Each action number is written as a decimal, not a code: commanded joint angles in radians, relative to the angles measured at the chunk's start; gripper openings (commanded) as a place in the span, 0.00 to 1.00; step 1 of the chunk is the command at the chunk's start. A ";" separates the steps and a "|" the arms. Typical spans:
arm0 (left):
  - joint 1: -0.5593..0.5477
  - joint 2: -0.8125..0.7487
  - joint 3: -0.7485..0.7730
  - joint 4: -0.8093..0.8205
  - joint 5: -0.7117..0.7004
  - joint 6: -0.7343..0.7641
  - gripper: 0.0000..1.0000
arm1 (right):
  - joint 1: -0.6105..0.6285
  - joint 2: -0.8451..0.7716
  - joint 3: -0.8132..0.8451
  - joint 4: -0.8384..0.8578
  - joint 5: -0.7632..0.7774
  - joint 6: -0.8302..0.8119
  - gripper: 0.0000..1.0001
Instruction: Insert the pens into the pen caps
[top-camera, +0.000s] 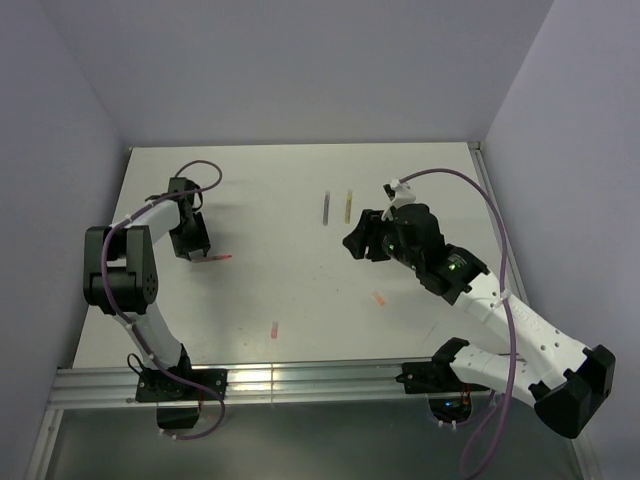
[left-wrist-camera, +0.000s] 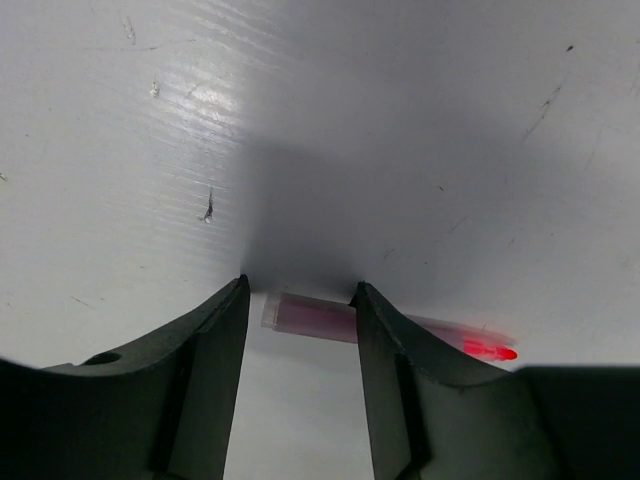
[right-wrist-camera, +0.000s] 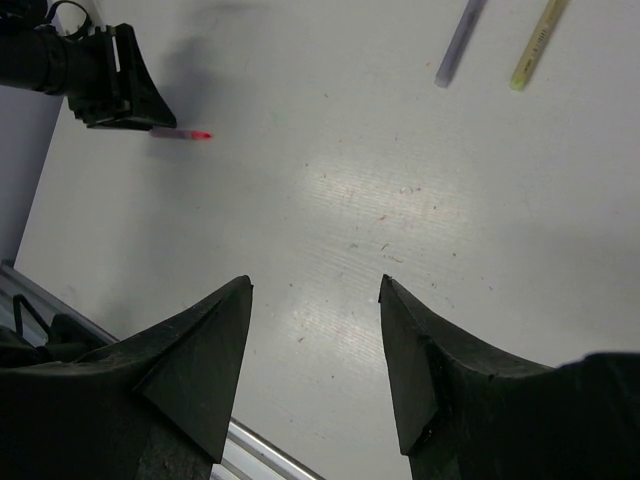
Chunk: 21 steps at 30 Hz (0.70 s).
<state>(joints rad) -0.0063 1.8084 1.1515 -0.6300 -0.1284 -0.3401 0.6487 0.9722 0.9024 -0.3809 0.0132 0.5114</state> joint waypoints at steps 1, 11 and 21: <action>0.005 0.011 -0.021 0.018 0.000 -0.031 0.48 | -0.007 -0.032 -0.014 0.046 -0.009 0.009 0.61; 0.031 -0.066 -0.179 0.088 0.121 -0.166 0.33 | -0.007 -0.066 -0.060 0.105 -0.045 0.039 0.61; 0.028 -0.303 -0.467 0.309 0.288 -0.413 0.28 | -0.007 -0.144 -0.109 0.114 -0.029 0.062 0.61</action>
<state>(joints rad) 0.0345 1.5433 0.7910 -0.3317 0.0410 -0.6296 0.6472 0.8555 0.8059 -0.3134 -0.0265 0.5617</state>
